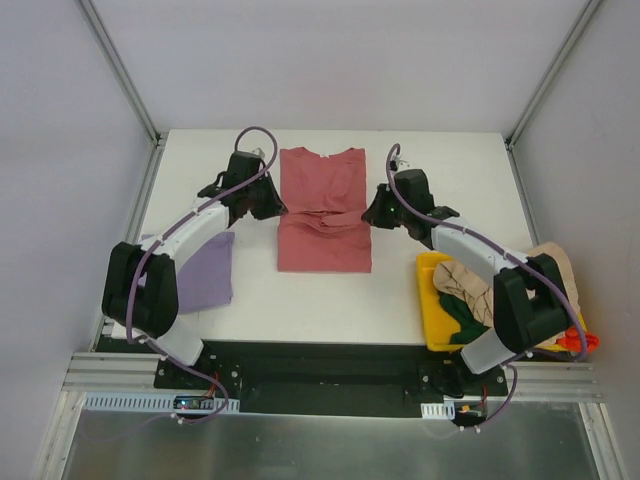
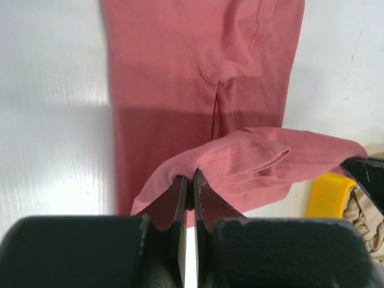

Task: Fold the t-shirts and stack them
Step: Fold the folded rectangular tshirt in 1/3 of the way

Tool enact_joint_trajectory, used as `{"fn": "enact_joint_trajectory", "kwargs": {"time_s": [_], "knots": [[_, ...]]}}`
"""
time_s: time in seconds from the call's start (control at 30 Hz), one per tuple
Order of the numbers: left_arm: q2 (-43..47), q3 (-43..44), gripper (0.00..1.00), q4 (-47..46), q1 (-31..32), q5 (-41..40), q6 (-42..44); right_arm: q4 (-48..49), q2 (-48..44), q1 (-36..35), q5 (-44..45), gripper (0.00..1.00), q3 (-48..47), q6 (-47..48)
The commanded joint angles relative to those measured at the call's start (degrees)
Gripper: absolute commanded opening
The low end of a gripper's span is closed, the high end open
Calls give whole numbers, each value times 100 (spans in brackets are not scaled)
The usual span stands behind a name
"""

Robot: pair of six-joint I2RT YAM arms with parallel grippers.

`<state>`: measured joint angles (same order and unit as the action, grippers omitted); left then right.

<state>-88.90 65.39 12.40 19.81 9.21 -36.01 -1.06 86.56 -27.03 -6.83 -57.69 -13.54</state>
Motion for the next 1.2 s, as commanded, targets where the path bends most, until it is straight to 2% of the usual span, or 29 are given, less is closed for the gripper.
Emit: {"fn": "enact_joint_trajectory", "kwargs": {"time_s": [0.0,0.3,0.4,0.5,0.53,0.67,0.7,0.73,0.77,0.8,0.83,1.0,1.17], "knots": [[-478,422,0,-98,-232,379,340,404,501,215,-573,1,-444,71],[-1585,870,0,-98,-426,669,349,616,1389,417,-486,1,-796,-175],[-1928,1090,2,-36,-461,801,375,642,1679,479,-468,3,-937,-237],[-2113,1274,13,-1,-478,592,384,738,1916,523,-433,15,-1103,-149],[-2131,1318,25,25,-478,469,349,739,1986,540,-468,21,-1191,-114],[-1991,1416,48,69,-478,310,375,582,1996,593,-495,46,-1455,27],[-1895,1389,56,87,-478,257,384,511,1909,593,-469,57,-1473,70],[-1737,1337,64,87,-478,204,375,449,1795,593,-477,62,-1438,114],[-1492,1197,77,87,-478,143,367,414,1637,585,-477,72,-1360,141],[-1324,1074,95,87,-470,55,340,396,1479,584,-442,96,-1237,132],[-1088,899,99,87,-470,-24,323,353,1303,558,-416,96,-1114,141],[-85,-120,99,87,-426,80,270,273,424,287,-521,96,-384,334],[820,-1324,99,87,-277,160,-213,185,378,-328,-1127,96,-304,580]]}}
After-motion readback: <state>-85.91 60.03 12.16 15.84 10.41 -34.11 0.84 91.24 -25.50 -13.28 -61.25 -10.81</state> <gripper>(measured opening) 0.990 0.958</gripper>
